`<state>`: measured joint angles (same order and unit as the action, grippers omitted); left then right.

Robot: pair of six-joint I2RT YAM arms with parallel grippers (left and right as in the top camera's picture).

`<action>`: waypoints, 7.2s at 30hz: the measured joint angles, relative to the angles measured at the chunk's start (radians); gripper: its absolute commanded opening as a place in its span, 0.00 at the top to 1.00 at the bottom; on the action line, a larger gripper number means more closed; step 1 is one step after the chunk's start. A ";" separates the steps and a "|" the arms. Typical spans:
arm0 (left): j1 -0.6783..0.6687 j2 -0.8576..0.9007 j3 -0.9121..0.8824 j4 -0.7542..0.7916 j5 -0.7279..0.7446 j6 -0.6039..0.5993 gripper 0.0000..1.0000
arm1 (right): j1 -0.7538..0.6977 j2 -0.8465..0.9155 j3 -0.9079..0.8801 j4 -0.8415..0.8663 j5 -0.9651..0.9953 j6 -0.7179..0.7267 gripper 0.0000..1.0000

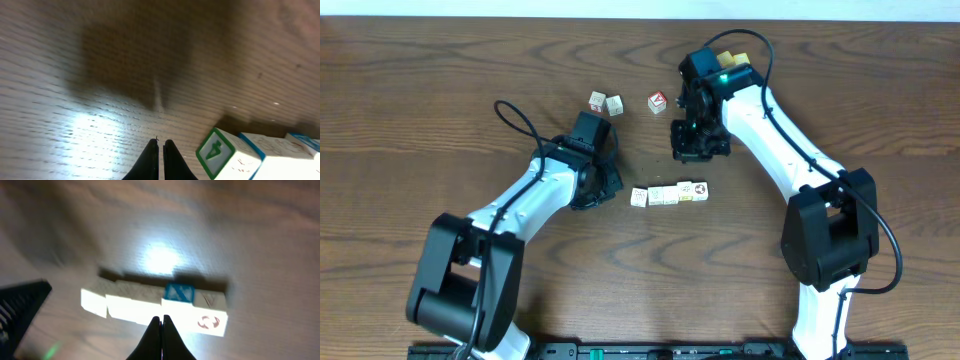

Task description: Lift 5 blocks

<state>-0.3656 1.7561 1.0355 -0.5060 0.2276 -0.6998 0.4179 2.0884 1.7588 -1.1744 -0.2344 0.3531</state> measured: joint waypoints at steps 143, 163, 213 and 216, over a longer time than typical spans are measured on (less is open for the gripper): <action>0.039 0.065 0.000 0.003 -0.107 0.049 0.93 | 0.024 0.006 -0.222 0.223 0.089 0.057 0.99; 0.039 0.065 0.000 0.002 -0.108 0.049 0.93 | 0.024 0.006 -0.223 0.198 0.070 0.057 0.99; 0.039 0.065 0.000 0.001 -0.108 0.049 0.93 | -0.002 0.009 -0.229 0.200 0.074 0.056 0.99; 0.039 0.065 0.000 0.001 -0.108 0.049 0.93 | 0.001 0.009 -0.229 0.200 0.074 0.056 0.99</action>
<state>-0.3264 1.8214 1.0355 -0.5049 0.1200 -0.6506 0.4187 2.0972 1.5299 -0.9749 -0.1604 0.4091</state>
